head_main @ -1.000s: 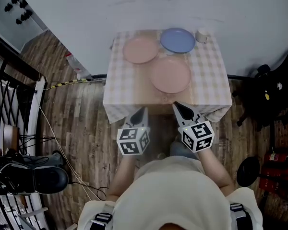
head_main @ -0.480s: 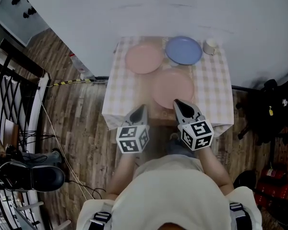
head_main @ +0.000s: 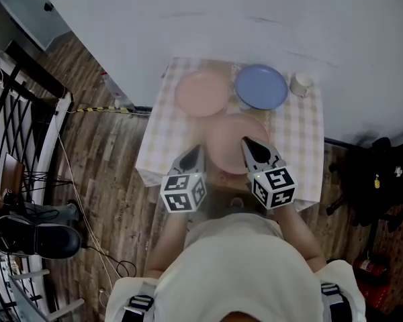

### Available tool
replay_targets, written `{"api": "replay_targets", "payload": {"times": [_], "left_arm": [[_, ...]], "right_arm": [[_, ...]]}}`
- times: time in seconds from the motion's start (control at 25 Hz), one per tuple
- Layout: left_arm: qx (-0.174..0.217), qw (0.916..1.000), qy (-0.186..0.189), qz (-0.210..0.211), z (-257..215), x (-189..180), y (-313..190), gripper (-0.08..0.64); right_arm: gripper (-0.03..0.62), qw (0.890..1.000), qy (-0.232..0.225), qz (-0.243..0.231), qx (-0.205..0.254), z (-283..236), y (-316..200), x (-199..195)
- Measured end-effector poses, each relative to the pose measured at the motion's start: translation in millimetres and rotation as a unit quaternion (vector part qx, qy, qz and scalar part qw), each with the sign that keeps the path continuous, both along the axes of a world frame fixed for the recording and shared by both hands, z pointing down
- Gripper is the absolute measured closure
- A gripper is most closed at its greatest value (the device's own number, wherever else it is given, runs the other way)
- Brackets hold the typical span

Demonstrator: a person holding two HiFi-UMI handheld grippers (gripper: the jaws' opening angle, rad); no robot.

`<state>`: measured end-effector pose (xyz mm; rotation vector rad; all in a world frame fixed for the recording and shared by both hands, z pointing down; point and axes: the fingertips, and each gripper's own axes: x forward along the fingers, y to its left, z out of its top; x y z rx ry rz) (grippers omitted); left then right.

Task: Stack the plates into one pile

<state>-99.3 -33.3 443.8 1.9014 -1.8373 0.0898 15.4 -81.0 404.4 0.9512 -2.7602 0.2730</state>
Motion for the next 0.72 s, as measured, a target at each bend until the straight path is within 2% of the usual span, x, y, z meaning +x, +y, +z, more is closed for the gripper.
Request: {"api": "replay_targets", "payload": {"times": [0.44, 0.72], "left_arm": [[-0.004, 0.999, -0.001, -0.044, 5, -5, -46, 0.557], [-0.01, 0.9976, 0.003, -0.068, 11, -9, -60, 0.557]], "right_arm": [[0.591, 0.999, 0.001, -0.04, -0.005, 7, -54, -6], [0.591, 0.998, 0.004, -0.063, -0.011, 13, -71, -10]]}}
